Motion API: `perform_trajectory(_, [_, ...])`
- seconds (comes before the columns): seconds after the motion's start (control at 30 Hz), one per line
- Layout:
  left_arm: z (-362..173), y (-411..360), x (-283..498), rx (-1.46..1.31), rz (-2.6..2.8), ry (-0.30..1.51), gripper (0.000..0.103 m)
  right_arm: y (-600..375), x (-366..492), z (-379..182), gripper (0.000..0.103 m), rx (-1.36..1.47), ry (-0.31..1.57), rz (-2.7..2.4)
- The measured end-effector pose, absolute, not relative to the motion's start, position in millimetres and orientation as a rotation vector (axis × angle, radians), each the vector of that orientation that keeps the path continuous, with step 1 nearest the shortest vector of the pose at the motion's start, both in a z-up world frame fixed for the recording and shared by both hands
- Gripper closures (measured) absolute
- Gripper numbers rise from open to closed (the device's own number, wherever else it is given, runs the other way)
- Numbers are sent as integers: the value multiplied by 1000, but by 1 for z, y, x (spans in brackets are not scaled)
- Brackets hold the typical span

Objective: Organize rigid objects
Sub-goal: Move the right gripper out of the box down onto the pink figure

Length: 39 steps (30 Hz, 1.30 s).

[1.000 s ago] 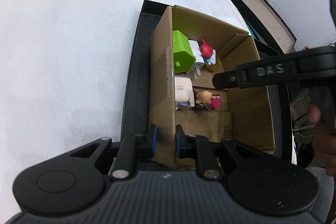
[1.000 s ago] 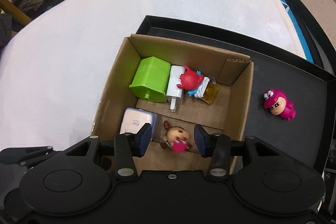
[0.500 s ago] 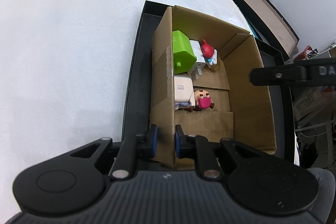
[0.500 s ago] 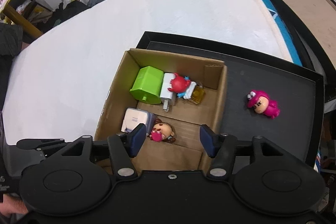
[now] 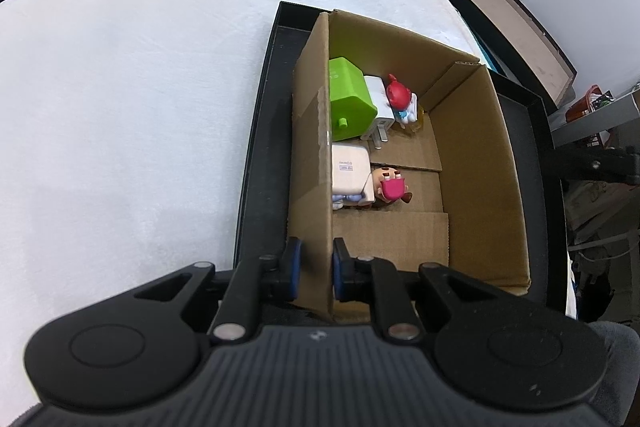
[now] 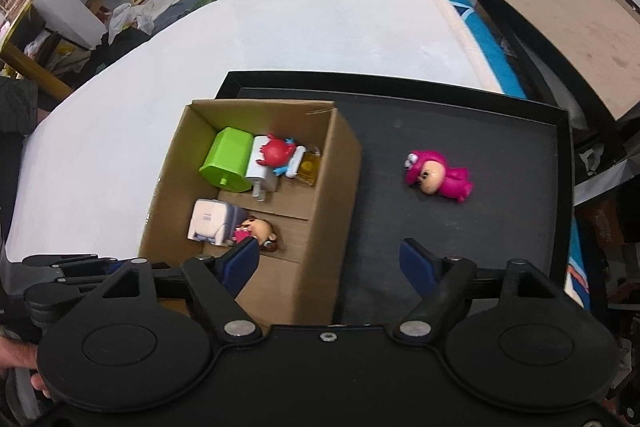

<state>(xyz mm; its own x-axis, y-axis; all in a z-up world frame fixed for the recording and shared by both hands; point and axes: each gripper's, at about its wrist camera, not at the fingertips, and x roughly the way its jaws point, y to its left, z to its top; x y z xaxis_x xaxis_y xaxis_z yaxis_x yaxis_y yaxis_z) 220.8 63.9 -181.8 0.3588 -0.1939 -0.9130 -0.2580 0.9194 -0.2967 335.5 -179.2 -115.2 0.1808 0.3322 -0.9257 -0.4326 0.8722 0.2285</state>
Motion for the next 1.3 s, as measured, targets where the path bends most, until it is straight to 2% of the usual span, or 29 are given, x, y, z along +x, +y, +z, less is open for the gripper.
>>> perform_trajectory(0.5, [-180,62,221,-418,51,1214,88,-232,335,-120,16,-158,1187,535])
perform_trajectory(0.8, [-183,62,223,-424,57,1222,88,-237,344,-121,12,-315,1121,611])
perform_trajectory(1.03, [-185,63,225,-437,60,1228,88,-227,351,-131,11,-435,1058,676])
perform_trajectory(1.3, [-187,65,227,-447,60,1232,88,-214,372,-154,11,-518,1070,731])
